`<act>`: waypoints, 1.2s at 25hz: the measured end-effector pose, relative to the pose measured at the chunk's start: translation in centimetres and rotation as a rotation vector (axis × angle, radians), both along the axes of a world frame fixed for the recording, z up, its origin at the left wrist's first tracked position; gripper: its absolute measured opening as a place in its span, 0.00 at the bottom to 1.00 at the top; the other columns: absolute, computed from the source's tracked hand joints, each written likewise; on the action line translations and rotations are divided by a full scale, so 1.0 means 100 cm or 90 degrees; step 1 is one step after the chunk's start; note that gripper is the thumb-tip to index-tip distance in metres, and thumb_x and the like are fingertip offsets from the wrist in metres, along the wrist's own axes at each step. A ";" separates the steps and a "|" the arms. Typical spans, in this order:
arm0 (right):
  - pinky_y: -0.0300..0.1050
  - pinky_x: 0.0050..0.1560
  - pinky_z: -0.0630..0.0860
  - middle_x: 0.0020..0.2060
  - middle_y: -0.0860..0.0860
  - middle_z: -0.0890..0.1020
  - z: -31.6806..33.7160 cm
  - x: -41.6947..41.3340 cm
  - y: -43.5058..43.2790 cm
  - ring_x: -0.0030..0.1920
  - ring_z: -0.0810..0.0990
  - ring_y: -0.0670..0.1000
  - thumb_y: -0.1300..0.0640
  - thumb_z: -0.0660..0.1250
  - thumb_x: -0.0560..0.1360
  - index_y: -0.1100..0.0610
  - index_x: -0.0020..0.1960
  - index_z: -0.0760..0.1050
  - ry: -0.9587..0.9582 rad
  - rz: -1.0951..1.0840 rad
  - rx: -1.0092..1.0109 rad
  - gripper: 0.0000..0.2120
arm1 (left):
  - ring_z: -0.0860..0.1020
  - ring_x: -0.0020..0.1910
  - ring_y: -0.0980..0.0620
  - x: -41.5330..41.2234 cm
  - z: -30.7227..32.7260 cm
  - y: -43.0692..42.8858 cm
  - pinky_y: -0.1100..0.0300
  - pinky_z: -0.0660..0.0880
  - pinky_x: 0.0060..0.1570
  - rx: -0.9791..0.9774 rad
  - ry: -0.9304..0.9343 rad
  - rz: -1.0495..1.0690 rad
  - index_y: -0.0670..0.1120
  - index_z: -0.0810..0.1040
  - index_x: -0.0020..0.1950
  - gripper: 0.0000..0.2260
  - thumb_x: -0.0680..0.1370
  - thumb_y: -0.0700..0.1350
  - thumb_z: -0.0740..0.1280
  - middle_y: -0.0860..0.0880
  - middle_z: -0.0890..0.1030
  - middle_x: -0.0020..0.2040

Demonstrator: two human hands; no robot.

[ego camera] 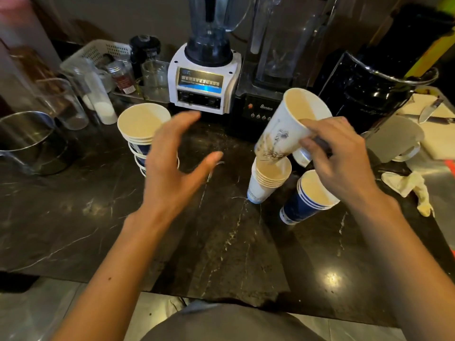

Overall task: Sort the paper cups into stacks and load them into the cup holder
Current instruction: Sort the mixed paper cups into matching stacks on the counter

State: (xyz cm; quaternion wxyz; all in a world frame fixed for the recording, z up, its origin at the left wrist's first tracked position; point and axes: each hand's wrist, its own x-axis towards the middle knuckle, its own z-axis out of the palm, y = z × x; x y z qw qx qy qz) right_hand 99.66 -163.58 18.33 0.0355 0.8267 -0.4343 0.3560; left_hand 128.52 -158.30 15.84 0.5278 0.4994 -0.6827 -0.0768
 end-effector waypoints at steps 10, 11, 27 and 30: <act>0.56 0.50 0.73 0.48 0.53 0.77 -0.068 0.000 -0.003 0.51 0.74 0.56 0.61 0.64 0.79 0.58 0.64 0.77 0.179 -0.026 0.242 0.14 | 0.55 0.78 0.47 0.053 -0.048 -0.019 0.63 0.53 0.75 0.145 0.118 0.206 0.48 0.51 0.79 0.52 0.65 0.54 0.80 0.43 0.53 0.79; 0.54 0.50 0.73 0.49 0.52 0.76 -0.074 0.001 -0.002 0.52 0.73 0.55 0.60 0.63 0.80 0.57 0.66 0.76 0.203 -0.025 0.280 0.15 | 0.56 0.78 0.49 0.056 -0.054 -0.022 0.67 0.53 0.74 0.150 0.136 0.197 0.48 0.50 0.79 0.53 0.65 0.54 0.80 0.44 0.54 0.79; 0.44 0.71 0.62 0.73 0.48 0.66 -0.019 0.079 0.003 0.73 0.63 0.46 0.45 0.63 0.80 0.48 0.78 0.58 0.041 0.092 0.239 0.29 | 0.75 0.62 0.66 0.026 -0.090 -0.034 0.69 0.73 0.61 0.315 0.256 -0.018 0.51 0.67 0.72 0.39 0.64 0.52 0.81 0.60 0.76 0.63; 0.48 0.71 0.66 0.72 0.50 0.67 -0.008 0.093 0.002 0.73 0.65 0.49 0.49 0.66 0.79 0.50 0.73 0.68 0.003 0.160 0.247 0.24 | 0.76 0.63 0.59 -0.003 -0.092 -0.030 0.59 0.75 0.63 0.313 0.236 -0.097 0.48 0.67 0.73 0.39 0.66 0.50 0.81 0.54 0.77 0.65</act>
